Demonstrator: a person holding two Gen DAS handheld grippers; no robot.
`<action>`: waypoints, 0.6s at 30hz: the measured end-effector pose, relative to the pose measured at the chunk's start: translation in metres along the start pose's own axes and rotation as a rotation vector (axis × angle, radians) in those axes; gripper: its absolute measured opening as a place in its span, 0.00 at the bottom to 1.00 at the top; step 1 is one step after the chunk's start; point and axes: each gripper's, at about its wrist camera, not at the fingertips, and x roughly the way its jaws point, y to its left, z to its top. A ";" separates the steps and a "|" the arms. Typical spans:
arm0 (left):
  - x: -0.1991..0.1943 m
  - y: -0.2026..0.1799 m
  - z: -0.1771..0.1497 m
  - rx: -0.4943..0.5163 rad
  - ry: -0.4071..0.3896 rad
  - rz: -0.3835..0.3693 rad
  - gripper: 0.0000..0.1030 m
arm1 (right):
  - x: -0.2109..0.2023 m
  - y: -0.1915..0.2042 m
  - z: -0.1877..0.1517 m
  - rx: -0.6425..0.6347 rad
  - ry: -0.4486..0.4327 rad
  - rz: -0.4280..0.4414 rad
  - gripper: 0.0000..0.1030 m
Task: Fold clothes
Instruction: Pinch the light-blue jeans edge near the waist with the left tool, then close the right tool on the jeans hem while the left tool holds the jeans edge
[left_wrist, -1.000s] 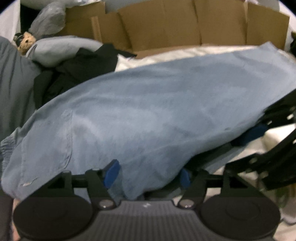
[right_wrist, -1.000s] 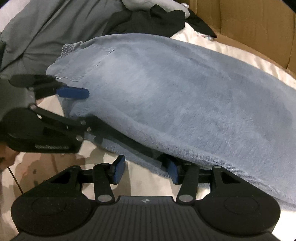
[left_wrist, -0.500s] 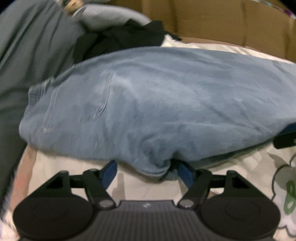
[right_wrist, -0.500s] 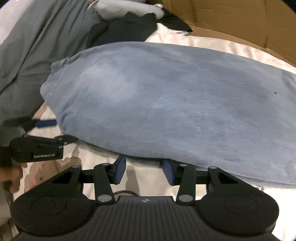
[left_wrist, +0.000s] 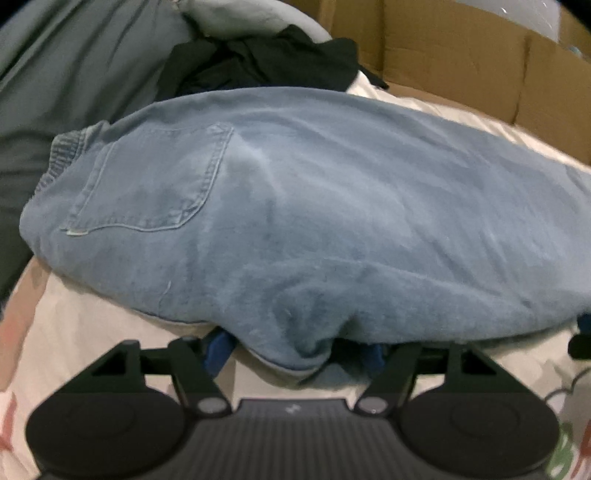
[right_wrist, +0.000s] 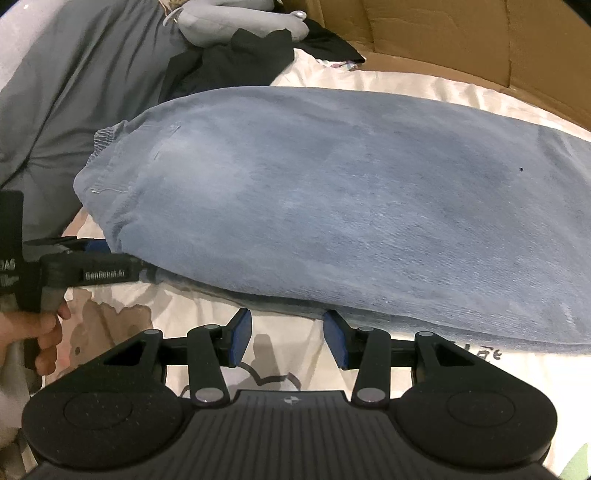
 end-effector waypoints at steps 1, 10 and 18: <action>0.000 0.001 0.000 0.004 0.001 -0.003 0.47 | -0.002 -0.001 -0.001 0.000 -0.005 -0.003 0.49; -0.011 0.013 -0.005 0.026 0.054 -0.025 0.16 | -0.020 -0.034 -0.006 0.084 -0.032 -0.065 0.49; -0.019 0.017 -0.009 0.035 0.075 -0.035 0.15 | -0.037 -0.071 -0.006 0.188 -0.072 -0.121 0.49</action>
